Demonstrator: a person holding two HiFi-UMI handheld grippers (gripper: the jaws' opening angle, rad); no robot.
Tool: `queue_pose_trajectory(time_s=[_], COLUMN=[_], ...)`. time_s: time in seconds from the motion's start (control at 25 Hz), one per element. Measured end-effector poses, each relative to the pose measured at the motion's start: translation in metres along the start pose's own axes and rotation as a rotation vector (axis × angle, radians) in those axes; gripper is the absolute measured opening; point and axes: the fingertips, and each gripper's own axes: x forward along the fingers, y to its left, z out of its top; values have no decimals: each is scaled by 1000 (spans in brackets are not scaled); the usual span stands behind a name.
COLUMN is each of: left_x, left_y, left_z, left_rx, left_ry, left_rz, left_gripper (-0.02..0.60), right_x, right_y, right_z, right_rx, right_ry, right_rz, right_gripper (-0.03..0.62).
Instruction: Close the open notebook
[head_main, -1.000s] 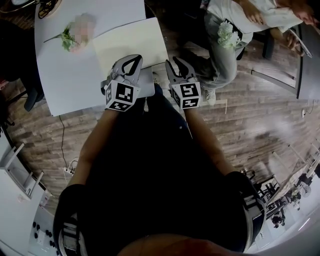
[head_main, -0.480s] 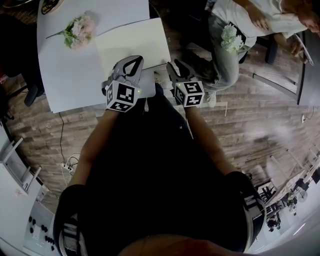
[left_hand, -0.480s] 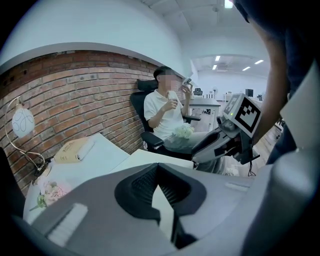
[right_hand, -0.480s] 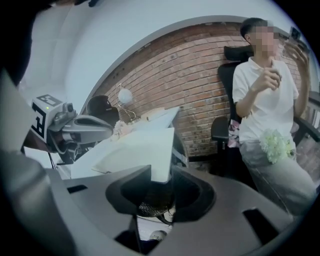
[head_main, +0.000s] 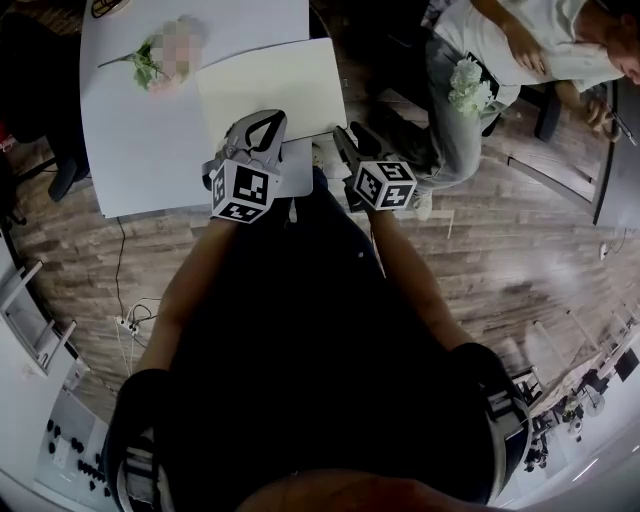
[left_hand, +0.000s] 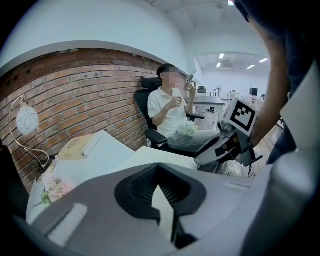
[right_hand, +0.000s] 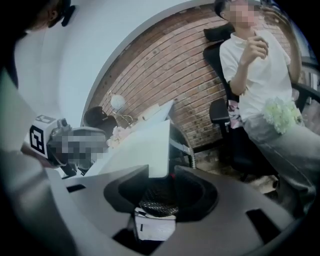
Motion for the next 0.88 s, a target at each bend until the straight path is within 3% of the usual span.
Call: queue_pose_trajectory(time_s=[0.48, 0.88], left_x=[-1, -8], left_y=[3, 6], left_z=[-1, 0], left_rx=[-21, -27], left_ry=[5, -9], left_rz=[22, 34], left_gripper=[6, 6], right_x=[11, 5], right_y=[1, 6], right_z=[-4, 6], right_rx=[242, 208], right_ry=[-26, -38], right_rz=[132, 86], right_gripper=[132, 132])
